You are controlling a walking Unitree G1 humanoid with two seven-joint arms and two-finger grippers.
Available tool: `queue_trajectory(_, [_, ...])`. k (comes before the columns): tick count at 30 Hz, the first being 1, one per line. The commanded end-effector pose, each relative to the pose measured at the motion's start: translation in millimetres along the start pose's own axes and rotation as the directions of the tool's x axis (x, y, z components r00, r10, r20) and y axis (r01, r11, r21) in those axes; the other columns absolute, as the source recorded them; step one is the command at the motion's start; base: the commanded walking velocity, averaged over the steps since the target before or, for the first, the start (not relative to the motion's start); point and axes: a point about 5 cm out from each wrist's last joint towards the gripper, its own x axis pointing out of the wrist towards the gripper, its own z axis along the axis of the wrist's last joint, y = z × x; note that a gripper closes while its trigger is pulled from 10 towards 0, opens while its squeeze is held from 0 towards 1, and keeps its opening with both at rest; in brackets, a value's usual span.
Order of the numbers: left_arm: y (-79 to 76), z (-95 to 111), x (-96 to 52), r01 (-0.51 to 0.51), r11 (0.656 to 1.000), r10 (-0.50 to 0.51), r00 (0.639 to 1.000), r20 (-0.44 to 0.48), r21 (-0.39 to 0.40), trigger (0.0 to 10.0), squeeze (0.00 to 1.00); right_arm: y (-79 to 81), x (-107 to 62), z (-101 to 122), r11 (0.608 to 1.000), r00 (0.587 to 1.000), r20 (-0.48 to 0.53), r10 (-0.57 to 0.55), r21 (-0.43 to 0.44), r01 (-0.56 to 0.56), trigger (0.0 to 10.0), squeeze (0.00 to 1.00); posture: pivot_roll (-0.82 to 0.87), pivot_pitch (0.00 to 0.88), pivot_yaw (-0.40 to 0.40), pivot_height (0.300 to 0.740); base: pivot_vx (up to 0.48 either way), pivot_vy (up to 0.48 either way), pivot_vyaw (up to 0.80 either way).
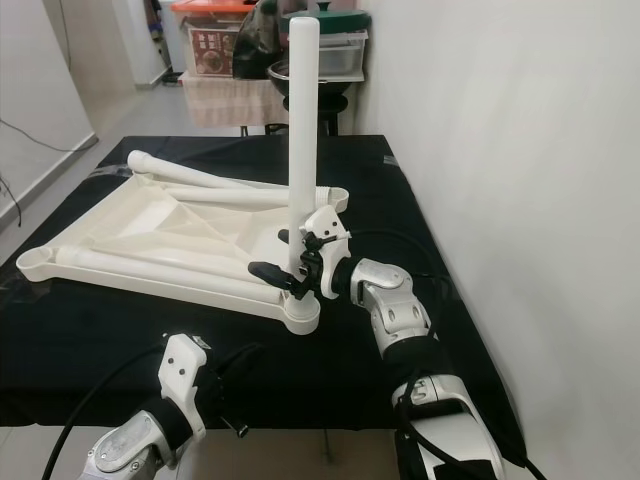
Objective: Building children table
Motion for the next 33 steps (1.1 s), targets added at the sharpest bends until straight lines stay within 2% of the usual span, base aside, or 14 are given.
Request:
queue_trajectory(1, [-0.2,-4.2,-2.1,-0.008,1.000,0.008,1.000,-0.019,-0.006,10.0,0.00,0.4,2.5,1.4,0.998,0.998,0.012,0.062,0.028,-0.062,0.0,0.00,0.08,0.000,-0.023,0.740,0.000,0.000,0.00])
queue_trajectory(12, [-1.4,-3.8,-4.7,-0.009,1.000,0.009,1.000,-0.020,-0.006,10.0,0.00,-8.9,-8.8,-11.7,0.997,1.000,0.005,-0.008,0.071,0.007,0.0,0.00,0.08,0.000,-0.021,0.740,0.000,0.000,0.00])
queue_trajectory(17, [-3.0,-3.1,-9.7,-0.006,1.000,0.006,1.000,-0.024,-0.008,10.0,0.00,-5.6,-17.2,-35.4,0.974,0.978,-0.027,-0.206,0.094,0.208,0.0,0.00,0.07,0.000,-0.021,0.740,0.000,0.000,0.00])
queue_trajectory(18, [-3.9,-2.5,-12.0,-0.004,1.000,0.004,1.000,-0.025,-0.009,10.0,0.00,-2.6,-19.9,-43.5,0.782,0.807,-0.013,-0.590,0.240,0.575,0.0,0.00,0.07,0.000,-0.032,0.740,0.000,0.000,0.00])
queue_trajectory(19, [-3.9,-2.5,-12.0,-0.004,1.000,0.004,1.000,-0.025,-0.009,10.0,0.00,-2.6,-19.9,-43.5,0.782,0.807,-0.013,-0.590,0.240,0.575,0.0,0.00,0.07,0.000,-0.032,0.740,0.000,0.000,0.00])
queue_trajectory(21, [-4.5,-1.8,-13.2,-0.006,1.000,0.006,1.000,-0.027,-0.008,10.0,0.00,41.8,-18.1,-61.2,0.598,0.655,-0.107,-0.748,0.319,0.735,0.0,0.00,0.07,0.000,-0.021,0.740,0.000,0.000,0.00])
queue_trajectory(23, [-4.5,-1.8,-13.2,-0.006,1.000,0.006,1.000,-0.027,-0.008,10.0,0.00,41.8,-18.1,-61.2,0.598,0.655,-0.107,-0.748,0.319,0.735,0.0,0.00,0.07,0.000,-0.021,0.740,0.000,0.000,0.00])
queue_trajectory(24, [-4.7,-2.5,-12.4,-0.007,1.000,0.007,1.000,-0.030,-0.008,10.0,0.00,57.5,-7.5,-61.1,0.648,0.699,-0.107,-0.707,0.298,0.701,0.0,0.00,0.06,0.000,-0.006,0.740,0.000,0.000,0.00])
queue_trajectory(25, [-4.7,-2.5,-12.4,-0.007,1.000,0.007,1.000,-0.030,-0.008,10.0,0.00,57.5,-7.5,-61.1,0.648,0.699,-0.107,-0.707,0.298,0.701,0.0,0.00,0.06,0.000,-0.006,0.740,0.000,0.000,0.00])
queue_trajectory(26, [-4.9,-2.7,-11.3,-0.002,1.000,0.001,1.000,-0.031,-0.008,10.0,0.00,57.2,3.9,-57.6,0.702,0.745,-0.091,-0.661,0.275,0.657,0.0,0.00,0.09,0.000,-0.028,0.740,0.000,0.000,0.00])
queue_trajectory(27, [-4.6,-2.8,-11.4,-0.004,1.000,0.004,1.000,-0.030,-0.011,10.0,0.00,49.0,9.7,-52.4,0.714,0.749,-0.075,-0.658,0.255,0.652,0.0,0.00,0.08,0.000,-0.025,0.740,0.000,0.000,0.00])
queue_trajectory(31, [-5.1,-2.9,-11.8,-0.010,1.000,0.009,1.000,-0.028,-0.013,10.0,0.00,35.7,13.7,-43.8,0.708,0.738,-0.052,-0.673,0.242,0.663,0.0,0.00,0.09,0.000,-0.029,0.740,0.000,0.000,0.00])
queue_trajectory(32, [-5.9,-3.1,-11.9,-0.012,1.000,0.012,1.000,-0.027,-0.014,10.0,0.00,30.0,13.5,-40.6,0.705,0.729,-0.052,-0.683,0.215,0.676,8.8,0.00,0.09,0.000,-0.031,0.740,0.000,0.000,0.00])
queue_trajectory(33, [-6.7,-3.1,-11.8,-0.013,1.000,0.012,1.000,-0.026,-0.015,10.0,0.00,25.5,13.3,-38.7,0.703,0.727,-0.054,-0.685,0.212,0.678,10.0,0.00,0.09,0.000,-0.033,0.740,0.000,0.000,0.00])
